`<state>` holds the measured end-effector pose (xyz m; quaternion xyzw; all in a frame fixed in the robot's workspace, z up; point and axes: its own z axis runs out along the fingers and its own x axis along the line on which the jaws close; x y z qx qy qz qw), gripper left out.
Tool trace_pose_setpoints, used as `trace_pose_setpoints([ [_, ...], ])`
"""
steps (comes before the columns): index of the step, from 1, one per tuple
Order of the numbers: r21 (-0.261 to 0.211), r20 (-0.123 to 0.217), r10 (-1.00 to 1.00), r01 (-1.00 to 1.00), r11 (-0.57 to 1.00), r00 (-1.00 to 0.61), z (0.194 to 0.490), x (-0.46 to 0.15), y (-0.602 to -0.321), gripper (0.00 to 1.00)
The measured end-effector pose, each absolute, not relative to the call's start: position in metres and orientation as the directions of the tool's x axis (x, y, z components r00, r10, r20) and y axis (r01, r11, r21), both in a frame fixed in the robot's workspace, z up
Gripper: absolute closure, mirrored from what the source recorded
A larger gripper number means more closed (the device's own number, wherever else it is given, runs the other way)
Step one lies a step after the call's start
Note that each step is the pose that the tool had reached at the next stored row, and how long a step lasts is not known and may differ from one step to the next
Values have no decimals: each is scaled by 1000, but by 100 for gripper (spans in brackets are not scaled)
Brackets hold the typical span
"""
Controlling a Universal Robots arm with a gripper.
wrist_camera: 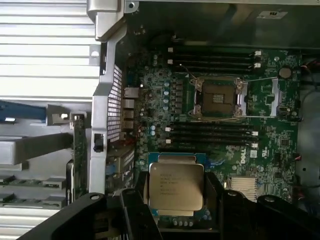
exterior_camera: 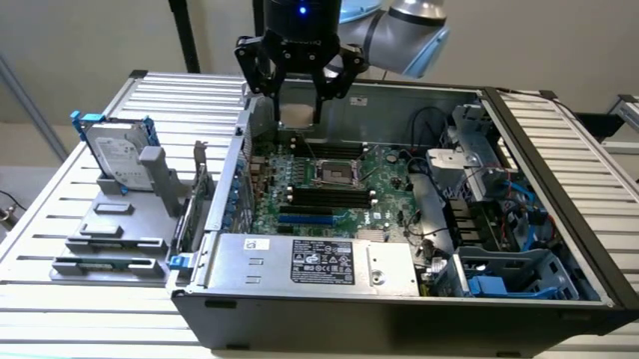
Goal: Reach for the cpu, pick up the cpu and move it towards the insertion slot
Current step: 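Pick up the cpu and move it towards the insertion slot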
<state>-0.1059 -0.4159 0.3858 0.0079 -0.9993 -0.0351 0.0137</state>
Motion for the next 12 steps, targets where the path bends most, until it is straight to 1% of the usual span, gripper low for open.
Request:
trace_pose_setpoints([
  [12,65,27,-17,-15,998,-1000,380,-73,-378,45],
])
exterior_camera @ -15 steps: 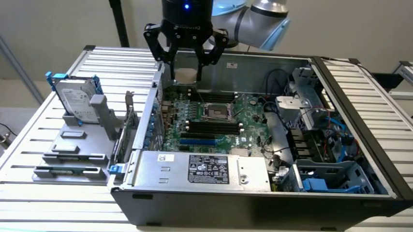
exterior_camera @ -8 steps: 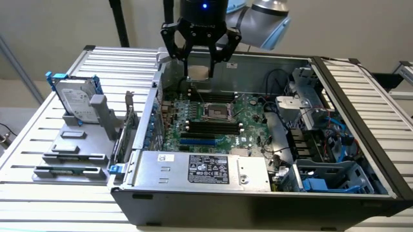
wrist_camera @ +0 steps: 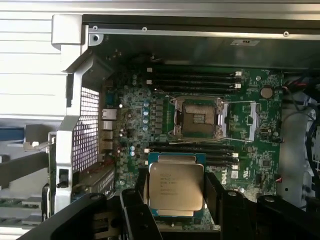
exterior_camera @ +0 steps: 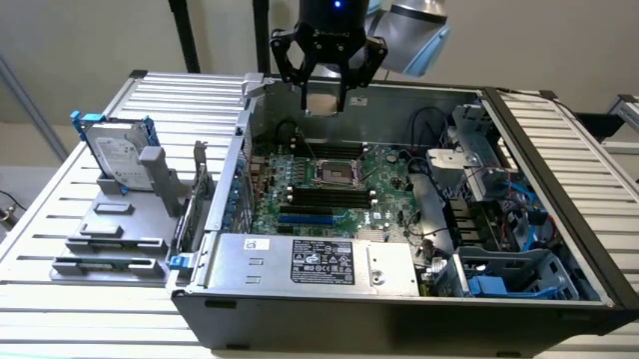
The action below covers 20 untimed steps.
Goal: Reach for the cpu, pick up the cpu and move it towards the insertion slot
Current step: 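Pick up the cpu and move it towards the insertion slot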
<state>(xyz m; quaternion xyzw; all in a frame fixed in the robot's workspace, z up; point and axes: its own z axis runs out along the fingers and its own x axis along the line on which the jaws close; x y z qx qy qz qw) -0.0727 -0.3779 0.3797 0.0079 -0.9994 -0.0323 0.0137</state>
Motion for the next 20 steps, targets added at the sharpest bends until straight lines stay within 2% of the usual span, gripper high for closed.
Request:
trace_pose_setpoints([
  [20,53,20,-16,-15,998,-1000,375,-31,-338,45],
])
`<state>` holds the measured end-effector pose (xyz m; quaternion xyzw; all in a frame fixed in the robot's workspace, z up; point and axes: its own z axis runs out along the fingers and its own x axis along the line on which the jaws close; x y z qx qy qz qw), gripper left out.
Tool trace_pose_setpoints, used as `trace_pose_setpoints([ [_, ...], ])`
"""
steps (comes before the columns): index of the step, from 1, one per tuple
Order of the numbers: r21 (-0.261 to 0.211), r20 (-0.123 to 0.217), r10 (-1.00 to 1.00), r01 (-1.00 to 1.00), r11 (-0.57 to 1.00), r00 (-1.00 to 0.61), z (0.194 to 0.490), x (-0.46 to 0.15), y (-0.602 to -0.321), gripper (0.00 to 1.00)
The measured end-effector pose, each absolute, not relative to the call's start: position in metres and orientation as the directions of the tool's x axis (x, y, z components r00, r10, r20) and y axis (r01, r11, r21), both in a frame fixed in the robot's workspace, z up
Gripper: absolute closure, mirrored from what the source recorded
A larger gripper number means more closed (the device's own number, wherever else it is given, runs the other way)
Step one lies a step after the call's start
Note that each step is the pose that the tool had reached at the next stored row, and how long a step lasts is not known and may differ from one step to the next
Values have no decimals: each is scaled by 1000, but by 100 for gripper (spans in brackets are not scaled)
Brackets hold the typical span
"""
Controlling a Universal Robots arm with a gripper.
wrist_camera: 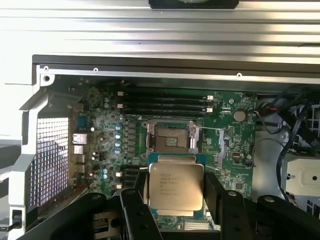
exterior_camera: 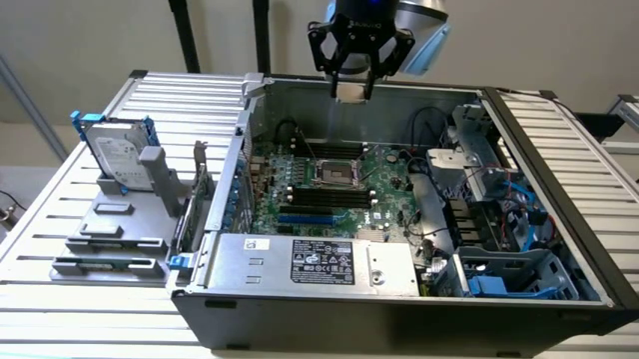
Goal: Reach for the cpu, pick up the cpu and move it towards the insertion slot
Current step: 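Pick up the cpu and move it towards the insertion slot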
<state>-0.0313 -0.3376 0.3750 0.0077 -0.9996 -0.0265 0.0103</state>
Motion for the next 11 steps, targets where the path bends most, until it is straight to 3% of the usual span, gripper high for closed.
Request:
trace_pose_setpoints([
  [11,52,19,-16,-15,999,-1000,375,-31,-337,45],
])
